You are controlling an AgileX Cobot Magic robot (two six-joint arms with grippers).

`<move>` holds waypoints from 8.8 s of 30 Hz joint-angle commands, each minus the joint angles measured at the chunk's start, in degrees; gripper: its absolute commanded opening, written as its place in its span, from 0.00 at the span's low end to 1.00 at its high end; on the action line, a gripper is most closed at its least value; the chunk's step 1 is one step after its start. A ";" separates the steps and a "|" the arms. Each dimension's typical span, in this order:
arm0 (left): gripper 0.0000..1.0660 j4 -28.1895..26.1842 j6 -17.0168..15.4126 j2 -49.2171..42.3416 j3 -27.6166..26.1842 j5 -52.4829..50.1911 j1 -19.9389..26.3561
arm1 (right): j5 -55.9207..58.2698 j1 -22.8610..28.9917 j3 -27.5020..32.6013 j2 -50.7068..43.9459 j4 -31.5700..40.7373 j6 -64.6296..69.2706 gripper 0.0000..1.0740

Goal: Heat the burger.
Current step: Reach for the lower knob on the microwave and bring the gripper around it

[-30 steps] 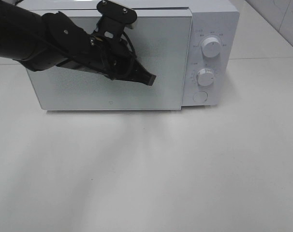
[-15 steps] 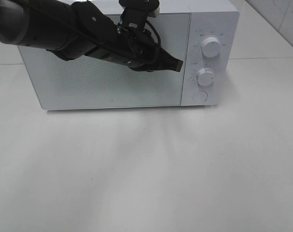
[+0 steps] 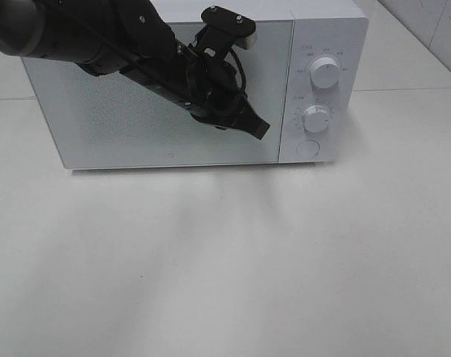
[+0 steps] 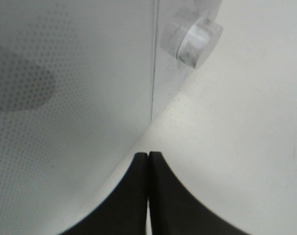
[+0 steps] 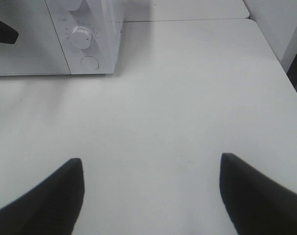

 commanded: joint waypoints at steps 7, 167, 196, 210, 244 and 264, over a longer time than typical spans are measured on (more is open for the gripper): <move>0.00 11.06 -10.37 -4.24 -0.92 9.45 1.15 | -0.69 -0.23 0.06 -1.32 -0.29 0.11 0.67; 0.00 30.19 -40.74 -120.21 56.95 38.96 29.91 | -86.63 -0.17 1.72 75.23 1.09 3.72 0.67; 0.00 30.19 -40.74 -120.21 56.95 38.96 29.91 | -105.08 27.85 -6.25 99.69 22.35 -11.92 0.67; 0.00 30.19 -40.74 -120.21 56.95 38.96 29.91 | -112.99 27.67 -7.16 107.26 22.69 -11.52 0.67; 0.00 30.19 -40.74 -120.21 56.95 38.96 29.91 | -117.97 27.67 -11.57 113.67 25.90 -11.92 0.45; 0.00 30.19 -40.74 -120.21 56.95 38.96 29.91 | -118.43 27.67 -11.57 113.67 26.76 1.83 0.00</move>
